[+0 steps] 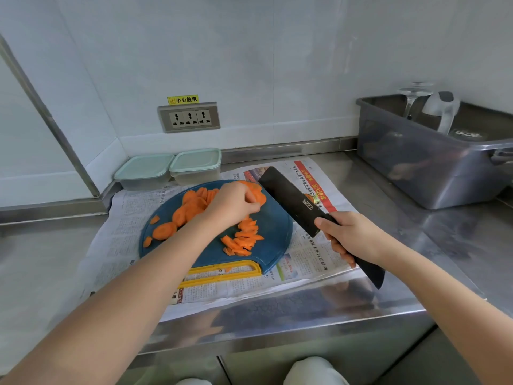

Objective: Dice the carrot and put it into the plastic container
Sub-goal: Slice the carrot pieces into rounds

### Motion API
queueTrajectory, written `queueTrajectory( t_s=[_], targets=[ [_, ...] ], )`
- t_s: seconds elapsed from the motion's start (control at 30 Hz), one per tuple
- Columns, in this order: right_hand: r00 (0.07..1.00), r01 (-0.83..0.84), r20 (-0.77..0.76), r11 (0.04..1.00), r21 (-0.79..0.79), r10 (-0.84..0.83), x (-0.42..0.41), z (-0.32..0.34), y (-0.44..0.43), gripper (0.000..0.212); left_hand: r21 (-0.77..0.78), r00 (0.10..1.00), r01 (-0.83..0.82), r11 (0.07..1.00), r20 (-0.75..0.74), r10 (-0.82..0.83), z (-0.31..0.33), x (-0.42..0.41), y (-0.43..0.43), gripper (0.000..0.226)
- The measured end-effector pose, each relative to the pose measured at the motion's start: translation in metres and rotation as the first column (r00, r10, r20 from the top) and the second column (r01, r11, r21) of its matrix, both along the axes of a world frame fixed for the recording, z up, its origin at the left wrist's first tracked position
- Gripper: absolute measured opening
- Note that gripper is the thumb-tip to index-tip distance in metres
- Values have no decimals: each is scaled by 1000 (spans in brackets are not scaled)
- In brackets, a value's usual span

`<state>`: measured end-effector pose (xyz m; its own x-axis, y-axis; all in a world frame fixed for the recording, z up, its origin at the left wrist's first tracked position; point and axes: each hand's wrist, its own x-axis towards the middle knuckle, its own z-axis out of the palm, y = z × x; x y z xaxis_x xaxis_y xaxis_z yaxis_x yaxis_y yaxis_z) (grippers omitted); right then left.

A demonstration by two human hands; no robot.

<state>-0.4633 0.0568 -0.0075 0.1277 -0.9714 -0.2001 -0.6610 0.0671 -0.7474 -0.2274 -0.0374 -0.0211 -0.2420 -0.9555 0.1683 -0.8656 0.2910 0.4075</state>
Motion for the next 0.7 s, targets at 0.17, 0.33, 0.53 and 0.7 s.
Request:
queueTrajectory(
  t_s=[0.17,0.33,0.53,0.7],
  targets=[
    [1000,13,5,1000,4,-13,-3,-1,-1,33,28,997,72,997,2,-72,9,21,4,4],
    [1000,1,4,1000,-8,-1,0,-3,-1,34,56,992,126,990,-3,-126,-2,23,7,2],
    [1000,-7,-10,1000,-8,7,1,-1,0,32,124,988,155,980,6,-157,-6,25,8,13],
    [1000,-7,1,1000,-1,7,4,-2,2,32,146,980,198,969,-45,-193,-7,33,18,20]
  ],
)
